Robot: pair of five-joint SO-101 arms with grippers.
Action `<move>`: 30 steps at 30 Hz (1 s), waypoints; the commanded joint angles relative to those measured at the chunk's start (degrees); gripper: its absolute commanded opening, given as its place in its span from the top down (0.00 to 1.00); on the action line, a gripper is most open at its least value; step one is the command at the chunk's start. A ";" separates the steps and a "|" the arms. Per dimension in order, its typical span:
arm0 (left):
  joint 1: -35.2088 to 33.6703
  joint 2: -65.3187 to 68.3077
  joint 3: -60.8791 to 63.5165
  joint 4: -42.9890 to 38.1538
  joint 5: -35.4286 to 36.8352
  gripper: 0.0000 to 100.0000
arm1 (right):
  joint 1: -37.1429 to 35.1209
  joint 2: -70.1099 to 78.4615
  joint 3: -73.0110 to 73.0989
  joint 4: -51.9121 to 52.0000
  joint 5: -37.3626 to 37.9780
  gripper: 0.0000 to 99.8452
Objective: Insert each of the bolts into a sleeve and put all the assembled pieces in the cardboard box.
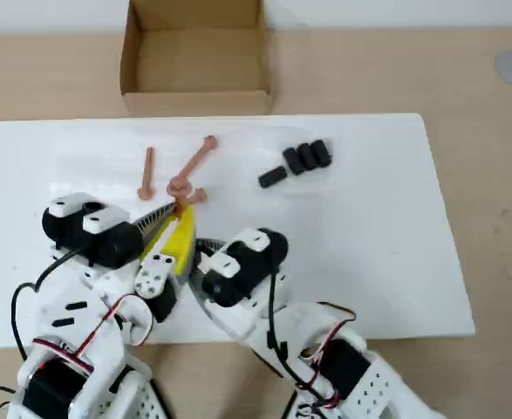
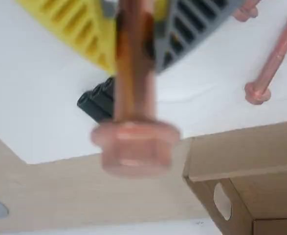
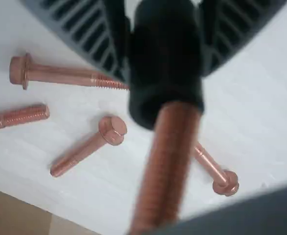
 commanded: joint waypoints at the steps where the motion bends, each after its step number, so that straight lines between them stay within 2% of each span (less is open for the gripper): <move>1: 0.09 -0.04 0.35 0.00 0.00 1.00 | 1.10 -6.46 -2.42 -1.76 -0.88 0.99; 10: 0.18 -0.04 -1.49 1.76 4.75 1.00 | 1.36 -6.37 -2.33 -1.85 -0.97 0.99; 18: 0.79 -0.04 -1.49 7.91 4.66 0.99 | 4.53 -6.37 -2.33 -1.85 -1.41 0.99; 24: 4.57 -0.04 -1.41 9.23 4.40 0.99 | 4.53 -6.37 -2.33 -1.76 -2.20 0.99; 30: 7.12 -0.04 -0.88 9.14 0.53 0.99 | 4.35 -6.37 -2.42 -1.58 -2.20 0.99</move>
